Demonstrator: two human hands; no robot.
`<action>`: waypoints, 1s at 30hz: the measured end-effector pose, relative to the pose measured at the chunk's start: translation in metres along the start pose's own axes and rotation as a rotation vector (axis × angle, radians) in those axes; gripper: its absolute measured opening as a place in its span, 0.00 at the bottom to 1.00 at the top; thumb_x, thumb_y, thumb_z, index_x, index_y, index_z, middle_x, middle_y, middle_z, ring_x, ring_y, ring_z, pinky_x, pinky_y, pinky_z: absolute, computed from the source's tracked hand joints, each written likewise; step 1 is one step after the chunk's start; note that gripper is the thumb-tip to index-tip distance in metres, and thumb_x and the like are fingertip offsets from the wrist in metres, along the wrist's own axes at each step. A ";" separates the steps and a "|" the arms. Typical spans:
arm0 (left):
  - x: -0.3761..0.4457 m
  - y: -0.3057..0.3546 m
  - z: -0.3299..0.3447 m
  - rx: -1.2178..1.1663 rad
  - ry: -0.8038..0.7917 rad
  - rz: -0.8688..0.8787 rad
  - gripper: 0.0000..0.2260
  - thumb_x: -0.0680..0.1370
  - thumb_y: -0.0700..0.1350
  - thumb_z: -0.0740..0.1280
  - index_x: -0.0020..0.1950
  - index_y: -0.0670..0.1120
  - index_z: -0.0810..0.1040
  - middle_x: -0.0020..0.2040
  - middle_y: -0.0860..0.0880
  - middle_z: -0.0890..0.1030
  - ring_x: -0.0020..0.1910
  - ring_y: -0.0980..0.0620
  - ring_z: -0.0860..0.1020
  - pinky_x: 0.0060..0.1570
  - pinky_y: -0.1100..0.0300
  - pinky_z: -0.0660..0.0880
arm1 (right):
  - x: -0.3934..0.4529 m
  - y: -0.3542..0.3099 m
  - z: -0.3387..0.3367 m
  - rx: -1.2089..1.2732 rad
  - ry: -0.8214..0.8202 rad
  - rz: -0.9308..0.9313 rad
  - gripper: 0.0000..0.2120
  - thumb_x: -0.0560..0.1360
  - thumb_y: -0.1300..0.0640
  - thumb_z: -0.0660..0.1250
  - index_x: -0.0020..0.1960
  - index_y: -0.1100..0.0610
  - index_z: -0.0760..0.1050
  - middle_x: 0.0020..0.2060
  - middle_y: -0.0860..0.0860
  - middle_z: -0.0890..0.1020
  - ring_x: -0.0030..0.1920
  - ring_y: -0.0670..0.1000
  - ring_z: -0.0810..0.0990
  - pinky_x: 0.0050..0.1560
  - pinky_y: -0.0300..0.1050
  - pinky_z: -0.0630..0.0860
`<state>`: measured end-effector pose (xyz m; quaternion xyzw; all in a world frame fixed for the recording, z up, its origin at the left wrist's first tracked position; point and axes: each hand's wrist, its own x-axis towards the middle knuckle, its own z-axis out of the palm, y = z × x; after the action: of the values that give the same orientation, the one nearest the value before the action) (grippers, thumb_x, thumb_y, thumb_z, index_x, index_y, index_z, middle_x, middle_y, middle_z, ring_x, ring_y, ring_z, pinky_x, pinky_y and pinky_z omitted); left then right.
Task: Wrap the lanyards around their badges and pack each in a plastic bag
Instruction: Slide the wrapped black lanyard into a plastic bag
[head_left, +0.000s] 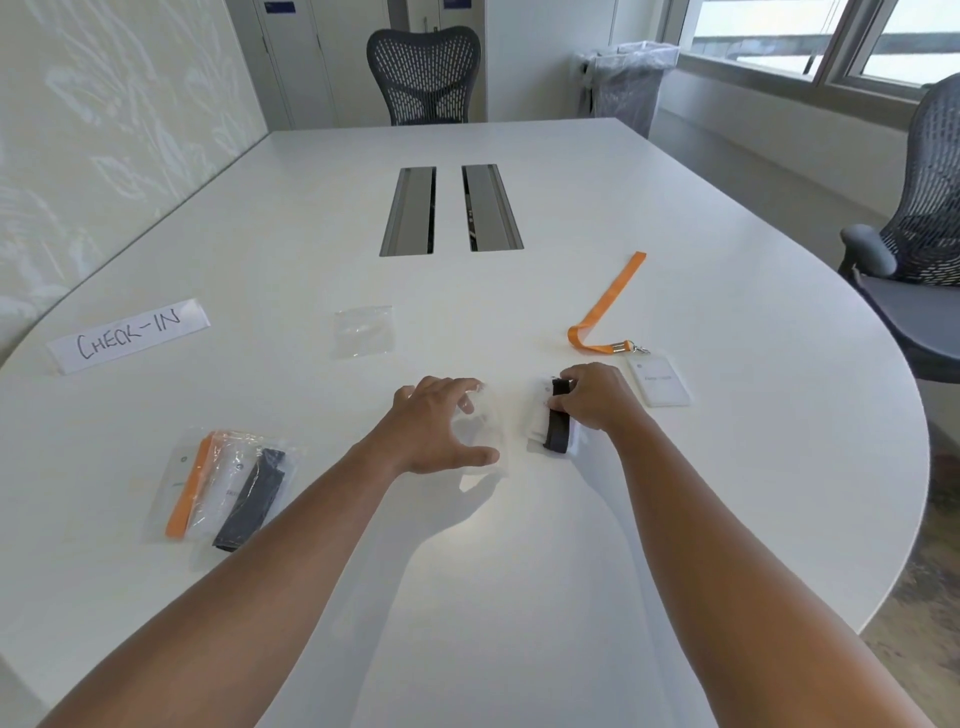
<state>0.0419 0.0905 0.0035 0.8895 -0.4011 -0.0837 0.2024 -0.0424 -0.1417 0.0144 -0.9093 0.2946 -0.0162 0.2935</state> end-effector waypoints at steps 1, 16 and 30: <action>0.000 0.000 0.000 0.000 -0.005 -0.003 0.40 0.67 0.67 0.73 0.75 0.57 0.65 0.59 0.61 0.75 0.67 0.57 0.67 0.71 0.51 0.59 | 0.001 0.001 0.000 -0.001 -0.003 0.003 0.25 0.74 0.52 0.72 0.69 0.57 0.74 0.62 0.55 0.77 0.63 0.55 0.75 0.58 0.49 0.74; 0.001 -0.003 0.005 0.040 -0.054 -0.037 0.43 0.65 0.71 0.70 0.76 0.58 0.63 0.59 0.61 0.74 0.67 0.55 0.68 0.69 0.51 0.61 | -0.007 0.003 0.001 0.367 -0.027 0.097 0.14 0.70 0.54 0.76 0.50 0.62 0.83 0.46 0.58 0.83 0.44 0.56 0.81 0.49 0.50 0.79; 0.000 0.001 0.000 -0.032 0.077 -0.116 0.39 0.66 0.69 0.73 0.73 0.57 0.65 0.57 0.61 0.75 0.57 0.59 0.76 0.64 0.52 0.71 | -0.005 -0.023 -0.006 0.935 0.090 0.161 0.06 0.73 0.60 0.75 0.46 0.62 0.81 0.49 0.61 0.85 0.52 0.57 0.84 0.51 0.50 0.84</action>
<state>0.0411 0.0904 0.0038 0.9104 -0.3396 -0.0673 0.2267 -0.0355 -0.1268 0.0328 -0.6526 0.3375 -0.1636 0.6583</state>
